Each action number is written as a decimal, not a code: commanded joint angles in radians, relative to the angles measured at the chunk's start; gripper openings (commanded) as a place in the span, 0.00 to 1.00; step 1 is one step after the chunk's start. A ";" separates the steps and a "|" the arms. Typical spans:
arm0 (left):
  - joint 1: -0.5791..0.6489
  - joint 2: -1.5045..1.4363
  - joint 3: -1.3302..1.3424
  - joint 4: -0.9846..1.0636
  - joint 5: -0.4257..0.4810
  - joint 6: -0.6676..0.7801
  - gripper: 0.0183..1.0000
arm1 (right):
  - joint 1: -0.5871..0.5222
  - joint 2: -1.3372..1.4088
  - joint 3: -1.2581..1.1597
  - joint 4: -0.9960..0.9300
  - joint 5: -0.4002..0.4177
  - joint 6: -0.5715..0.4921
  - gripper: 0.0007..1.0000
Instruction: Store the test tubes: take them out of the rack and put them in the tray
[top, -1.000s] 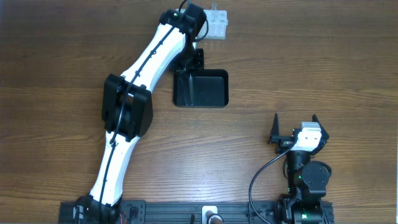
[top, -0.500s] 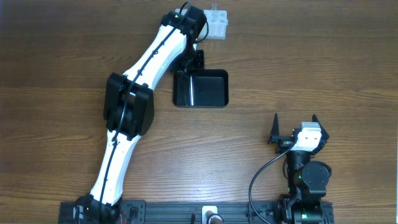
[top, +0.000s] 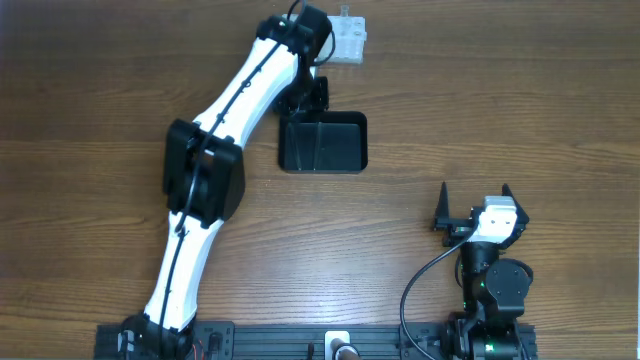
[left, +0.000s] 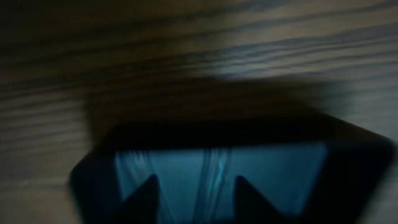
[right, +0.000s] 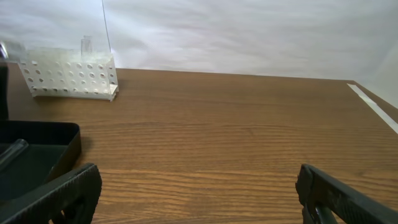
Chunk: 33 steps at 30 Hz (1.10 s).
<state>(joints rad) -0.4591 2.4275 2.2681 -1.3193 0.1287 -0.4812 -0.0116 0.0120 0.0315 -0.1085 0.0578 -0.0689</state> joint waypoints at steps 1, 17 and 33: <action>-0.004 -0.256 0.010 0.034 -0.108 -0.006 0.51 | 0.000 -0.007 -0.008 0.000 -0.009 -0.004 0.99; 0.060 -0.868 -0.401 0.294 -0.447 0.004 1.00 | 0.000 -0.007 -0.008 0.000 -0.009 -0.003 0.99; 0.277 -1.605 -1.279 0.844 -0.277 0.132 1.00 | 0.000 -0.007 -0.008 0.000 -0.009 -0.003 0.99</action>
<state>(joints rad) -0.2230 0.9154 1.1275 -0.5457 -0.2192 -0.4377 -0.0116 0.0120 0.0315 -0.1081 0.0578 -0.0681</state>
